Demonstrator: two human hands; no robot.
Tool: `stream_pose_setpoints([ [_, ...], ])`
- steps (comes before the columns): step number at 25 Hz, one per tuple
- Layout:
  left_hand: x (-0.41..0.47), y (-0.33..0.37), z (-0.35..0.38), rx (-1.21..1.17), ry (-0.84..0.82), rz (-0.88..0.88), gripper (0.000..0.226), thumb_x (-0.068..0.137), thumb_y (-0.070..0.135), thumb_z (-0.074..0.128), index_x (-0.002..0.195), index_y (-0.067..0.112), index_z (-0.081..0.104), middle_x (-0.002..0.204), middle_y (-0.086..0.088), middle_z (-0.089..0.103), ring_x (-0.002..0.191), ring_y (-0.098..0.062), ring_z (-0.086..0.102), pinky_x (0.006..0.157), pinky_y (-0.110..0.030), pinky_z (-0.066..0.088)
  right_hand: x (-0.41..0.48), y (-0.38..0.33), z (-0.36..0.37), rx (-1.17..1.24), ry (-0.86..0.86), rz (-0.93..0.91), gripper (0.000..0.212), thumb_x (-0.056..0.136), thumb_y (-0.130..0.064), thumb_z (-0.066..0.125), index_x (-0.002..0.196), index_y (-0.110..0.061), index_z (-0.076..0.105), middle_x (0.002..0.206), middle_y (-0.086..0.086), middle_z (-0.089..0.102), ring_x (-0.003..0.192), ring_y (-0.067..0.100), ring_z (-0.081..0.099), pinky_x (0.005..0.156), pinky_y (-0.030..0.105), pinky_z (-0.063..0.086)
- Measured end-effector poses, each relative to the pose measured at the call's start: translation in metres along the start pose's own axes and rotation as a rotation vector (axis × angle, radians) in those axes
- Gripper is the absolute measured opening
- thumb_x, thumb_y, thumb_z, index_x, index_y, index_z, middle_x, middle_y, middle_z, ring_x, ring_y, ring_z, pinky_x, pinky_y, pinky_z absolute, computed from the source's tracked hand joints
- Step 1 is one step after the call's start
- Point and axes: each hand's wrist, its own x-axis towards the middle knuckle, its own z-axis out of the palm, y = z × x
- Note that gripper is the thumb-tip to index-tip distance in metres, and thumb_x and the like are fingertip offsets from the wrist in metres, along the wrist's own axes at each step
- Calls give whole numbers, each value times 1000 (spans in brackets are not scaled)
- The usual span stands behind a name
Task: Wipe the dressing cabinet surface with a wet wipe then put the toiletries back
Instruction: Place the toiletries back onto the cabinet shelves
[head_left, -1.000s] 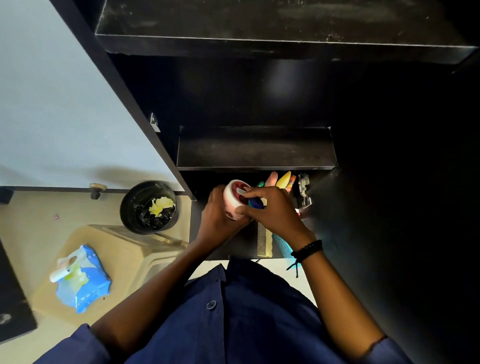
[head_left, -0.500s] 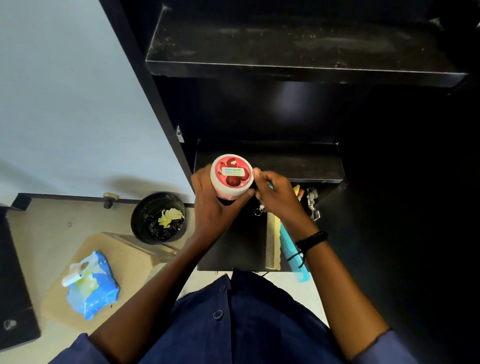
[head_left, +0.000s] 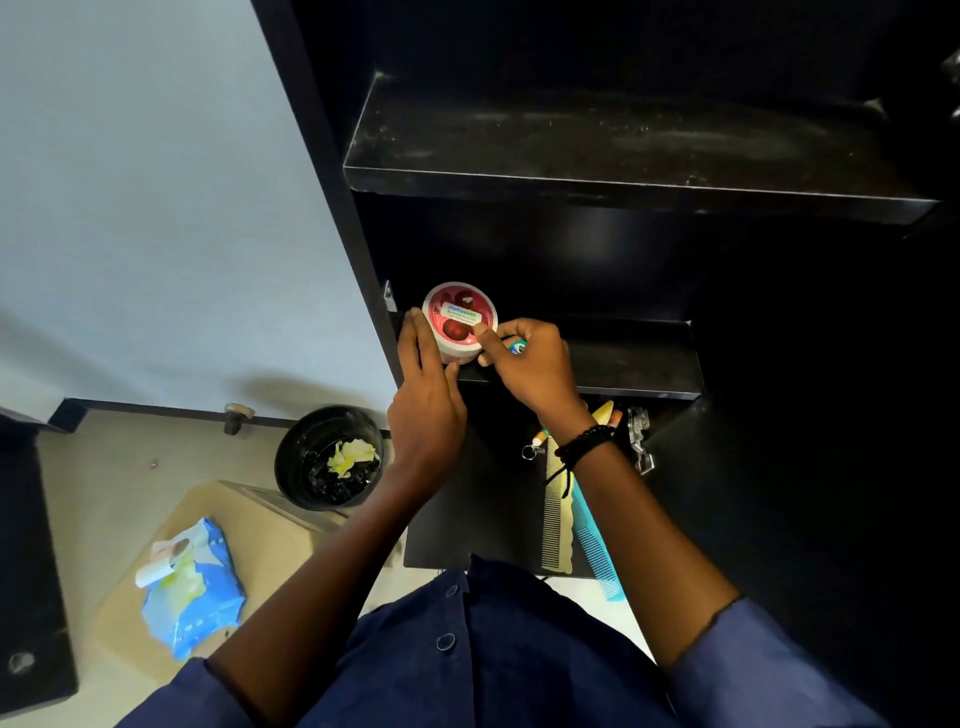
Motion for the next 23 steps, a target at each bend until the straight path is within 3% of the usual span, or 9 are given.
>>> stream_pose_setpoints([
  [4,-3,6,-2,-76,65,33,46,91,11,53,134,9,36,140,-6,34,102,-21,58,66,-29,55,1,-2,5,5,79,-21,27,86,-37,68,87,-10,71,76,1,73,76,11,69,71,22,55],
  [9,-1,6,-4,12,27,109,26,95,11,46,120,5,43,134,-12,38,88,-28,61,63,-38,57,1,-2,9,84,24,-16,25,85,-33,69,97,-10,69,83,3,74,81,12,70,75,25,57],
  [12,1,3,-4,45,0,108,44,94,6,45,136,8,33,146,-11,29,106,-27,58,73,-32,55,0,0,5,123,-43,29,26,87,-27,68,109,-13,66,98,6,71,90,15,68,82,28,57],
  [16,0,-2,0,138,-112,154,71,91,2,44,151,11,7,159,-11,4,133,-33,40,89,-38,53,-6,-2,1,122,-116,54,34,89,-18,65,122,-16,59,113,1,63,103,13,61,90,26,52],
  [20,-4,0,-6,70,-108,150,69,93,8,46,151,14,8,159,-9,0,134,-30,35,94,-31,47,-12,6,-4,59,-65,88,33,90,-13,56,121,-22,54,121,0,52,102,12,55,83,21,46],
  [23,-12,3,-8,0,-79,134,66,91,9,49,148,14,17,156,-10,8,138,-25,28,100,-23,37,-17,15,-11,38,12,108,24,89,-20,48,108,-34,43,122,-2,42,100,16,56,90,37,49],
])
